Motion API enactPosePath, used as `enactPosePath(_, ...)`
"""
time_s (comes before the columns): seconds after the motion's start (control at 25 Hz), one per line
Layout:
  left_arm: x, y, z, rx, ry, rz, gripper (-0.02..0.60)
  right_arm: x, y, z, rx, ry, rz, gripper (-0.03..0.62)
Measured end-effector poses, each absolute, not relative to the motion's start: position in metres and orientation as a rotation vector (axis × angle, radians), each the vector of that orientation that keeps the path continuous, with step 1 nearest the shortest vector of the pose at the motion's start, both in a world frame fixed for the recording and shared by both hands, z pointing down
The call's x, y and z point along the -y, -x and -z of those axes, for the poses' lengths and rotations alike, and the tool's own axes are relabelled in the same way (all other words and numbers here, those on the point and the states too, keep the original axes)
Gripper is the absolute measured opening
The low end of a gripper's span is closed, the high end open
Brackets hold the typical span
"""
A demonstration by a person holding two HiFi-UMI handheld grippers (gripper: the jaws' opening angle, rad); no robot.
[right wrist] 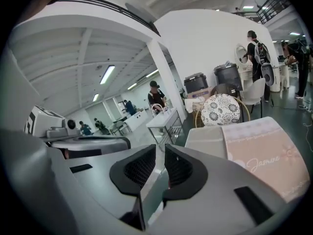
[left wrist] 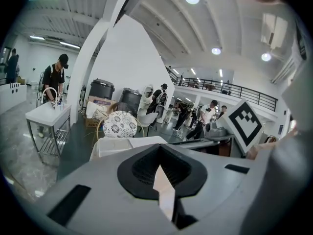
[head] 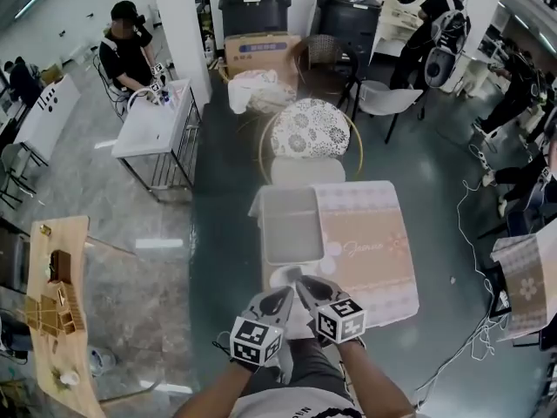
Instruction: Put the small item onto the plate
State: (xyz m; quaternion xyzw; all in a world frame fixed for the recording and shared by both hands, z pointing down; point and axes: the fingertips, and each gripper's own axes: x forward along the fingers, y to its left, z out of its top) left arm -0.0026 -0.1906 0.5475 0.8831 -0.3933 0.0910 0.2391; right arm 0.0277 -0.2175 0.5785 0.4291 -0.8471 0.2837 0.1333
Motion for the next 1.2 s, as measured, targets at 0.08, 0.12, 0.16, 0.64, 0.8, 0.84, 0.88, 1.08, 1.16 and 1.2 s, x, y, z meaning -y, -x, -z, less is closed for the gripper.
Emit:
enactPosePath(0.08,0.185,0.001,-0.532,1.078,-2.421,-0.239,0.006,0.214,-0.031,-0.554,2.504,-1.279,-0.801,0.054)
enactPosePath(0.12,0.183,0.0,-0.524,1.08,-2.426,-0.234,0.006,0.211,-0.031,-0.543,2.526,-1.293,-0.79,0.049)
enactPosePath(0.16,0.18,0.0,-0.515,1.081,-2.433,-0.225,0.006,0.209,-0.031,-0.531,2.548,-1.306,-0.779,0.044)
enactPosePath(0.64,0.163,0.011,-0.449,1.1,-2.51,-0.112,0.006,0.189,-0.023,-0.464,2.636,-1.393,-0.683,0.017)
enactPosePath(0.8,0.155,0.012,-0.442,1.109,-2.512,-0.088,0.006,0.178,-0.019,-0.459,2.64,-1.38,-0.661,0.015)
enactPosePath(0.84,0.154,0.012,-0.441,1.11,-2.515,-0.084,0.006,0.176,-0.018,-0.458,2.643,-1.379,-0.654,0.015)
enactPosePath(0.88,0.153,0.011,-0.44,1.11,-2.518,-0.08,0.006,0.176,-0.018,-0.457,2.644,-1.379,-0.647,0.015)
enactPosePath(1.08,0.148,0.012,-0.439,1.103,-2.524,-0.084,0.006,0.17,-0.017,-0.451,2.644,-1.389,-0.63,0.015)
enactPosePath(1.16,0.144,0.011,-0.44,1.098,-2.528,-0.091,0.006,0.165,-0.016,-0.453,2.64,-1.39,-0.631,0.015)
enactPosePath(1.2,0.143,0.01,-0.441,1.095,-2.531,-0.091,0.006,0.164,-0.016,-0.453,2.639,-1.391,-0.629,0.014)
